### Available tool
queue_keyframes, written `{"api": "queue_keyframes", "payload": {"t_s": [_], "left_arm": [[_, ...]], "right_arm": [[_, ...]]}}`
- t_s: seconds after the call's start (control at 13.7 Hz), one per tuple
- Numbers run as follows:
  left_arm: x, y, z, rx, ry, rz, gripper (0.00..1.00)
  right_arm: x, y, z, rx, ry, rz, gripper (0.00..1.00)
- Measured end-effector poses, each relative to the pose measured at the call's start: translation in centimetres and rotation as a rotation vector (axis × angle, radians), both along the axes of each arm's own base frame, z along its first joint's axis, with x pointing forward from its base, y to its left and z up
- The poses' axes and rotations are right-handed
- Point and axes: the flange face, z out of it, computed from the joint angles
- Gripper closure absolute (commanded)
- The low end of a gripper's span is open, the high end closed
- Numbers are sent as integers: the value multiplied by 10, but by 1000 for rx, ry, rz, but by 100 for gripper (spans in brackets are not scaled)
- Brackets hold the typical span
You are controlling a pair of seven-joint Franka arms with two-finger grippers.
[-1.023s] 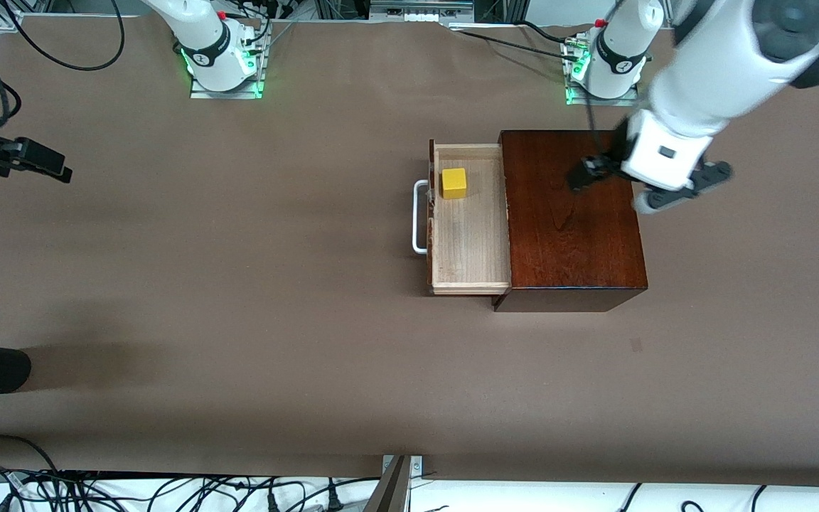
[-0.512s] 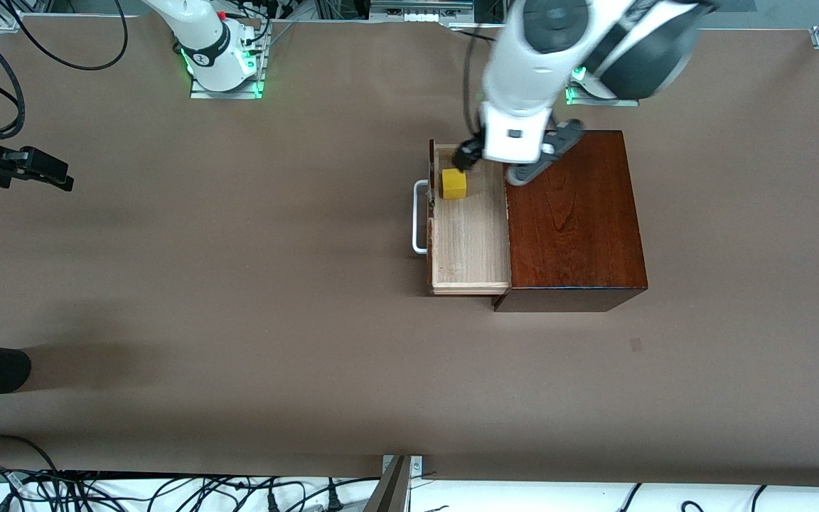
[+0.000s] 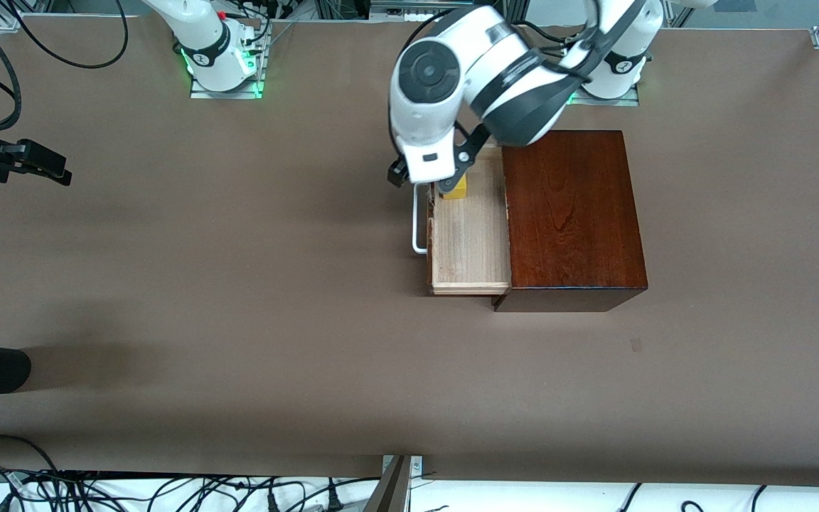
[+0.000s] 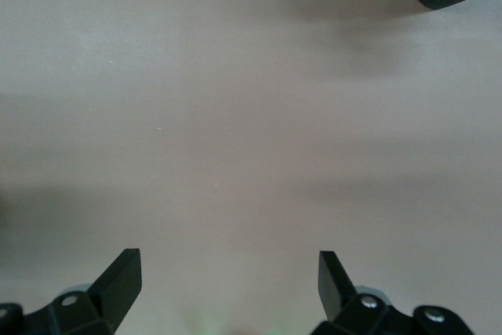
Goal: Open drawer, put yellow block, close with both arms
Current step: 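Lower the left gripper to the drawer front beside the handle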
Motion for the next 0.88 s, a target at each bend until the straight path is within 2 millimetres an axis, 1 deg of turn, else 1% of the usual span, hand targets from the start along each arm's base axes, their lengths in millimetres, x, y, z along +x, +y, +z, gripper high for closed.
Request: {"api": "queue_keyframes", "payload": {"t_s": [0.15, 0.22, 0.29, 0.44, 0.51, 0.73, 0.88], "left_arm": [[-5, -26, -20, 33, -24, 4, 66], [-12, -39, -28, 51, -40, -4, 88], [-20, -51, -36, 65, -56, -15, 100], [-29, -65, -52, 87, -65, -25, 100], [-27, -66, -64, 98, -61, -22, 100], [-13, -62, -107, 127, -54, -1, 100], [-6, -56, -127, 153, -48, 10, 100]], "right_arm": [[0, 2, 0, 0, 1, 4, 0], [0, 3, 0, 0, 1, 5, 0], [0, 3, 0, 0, 1, 6, 0], [0, 1, 0, 0, 1, 2, 0], [0, 0, 0, 0, 1, -1, 0], [0, -2, 1, 0, -2, -3, 0], [0, -2, 2, 0, -2, -3, 0]]}}
